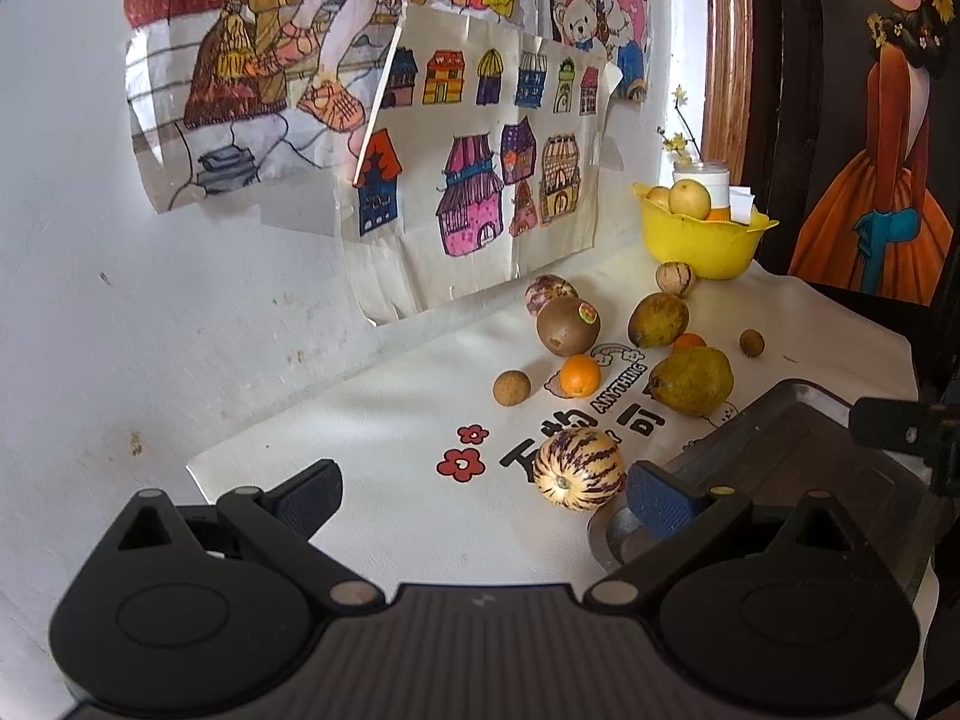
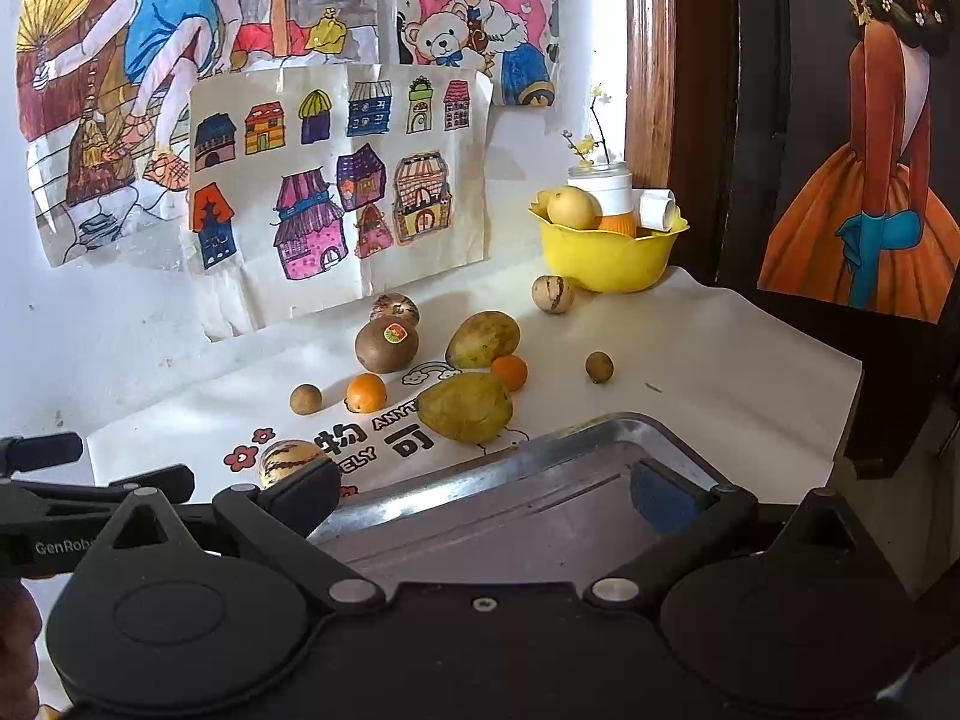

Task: Organize fruits
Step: 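Grasp the striped pepino melon with the left tool while the right tool grasps the large yellow-green mango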

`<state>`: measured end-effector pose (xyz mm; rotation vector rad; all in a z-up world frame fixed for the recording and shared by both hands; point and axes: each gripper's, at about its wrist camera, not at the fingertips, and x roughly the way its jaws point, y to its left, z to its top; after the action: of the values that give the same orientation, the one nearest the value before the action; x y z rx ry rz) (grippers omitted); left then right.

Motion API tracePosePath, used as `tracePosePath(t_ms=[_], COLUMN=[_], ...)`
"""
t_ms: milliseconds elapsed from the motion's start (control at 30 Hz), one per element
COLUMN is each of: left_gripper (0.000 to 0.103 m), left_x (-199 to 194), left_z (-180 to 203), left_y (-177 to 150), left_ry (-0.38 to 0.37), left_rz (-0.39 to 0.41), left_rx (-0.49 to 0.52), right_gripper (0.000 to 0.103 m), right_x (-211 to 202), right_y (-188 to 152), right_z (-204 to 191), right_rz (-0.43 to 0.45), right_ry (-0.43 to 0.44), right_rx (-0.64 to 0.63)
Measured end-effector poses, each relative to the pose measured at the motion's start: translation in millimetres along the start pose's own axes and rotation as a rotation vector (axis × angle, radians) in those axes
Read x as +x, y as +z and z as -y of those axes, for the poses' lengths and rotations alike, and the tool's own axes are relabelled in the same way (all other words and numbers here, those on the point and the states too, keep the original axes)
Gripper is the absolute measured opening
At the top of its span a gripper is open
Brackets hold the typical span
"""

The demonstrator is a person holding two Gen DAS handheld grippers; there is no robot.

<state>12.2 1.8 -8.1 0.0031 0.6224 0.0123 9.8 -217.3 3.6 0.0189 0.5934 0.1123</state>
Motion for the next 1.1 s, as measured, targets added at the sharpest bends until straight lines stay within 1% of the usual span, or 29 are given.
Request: tracePosePath(t_ms=[233, 533, 867, 1100], left_gripper=[0.103, 0.103, 0.102, 0.102], left_x=[19.1, 49.1, 83.3, 106.8], left_z=[3.6, 12.8, 22.5, 34.8], left_y=[0.7, 5.9, 10.3, 11.0], left_ry=[-0.011, -0.018, -0.053, -0.066], left_rz=[-0.023, -0.05, -0.091, -0.119], left_rx=[0.002, 0.008, -0.012, -0.007], right_gripper=[0.103, 0.103, 0.103, 0.103], right_x=[17.2, 51.6, 86.6, 110.5], right_y=[7.4, 20.2, 39.7, 51.3], right_z=[3.4, 3.4, 9.7, 16.4], right_rz=[-0.02, -0.063, -0.076, -0.087], right_ry=[0.007, 0.035, 0.056, 0.068], right_rx=[-0.008, -0.034, -0.05, -0.055])
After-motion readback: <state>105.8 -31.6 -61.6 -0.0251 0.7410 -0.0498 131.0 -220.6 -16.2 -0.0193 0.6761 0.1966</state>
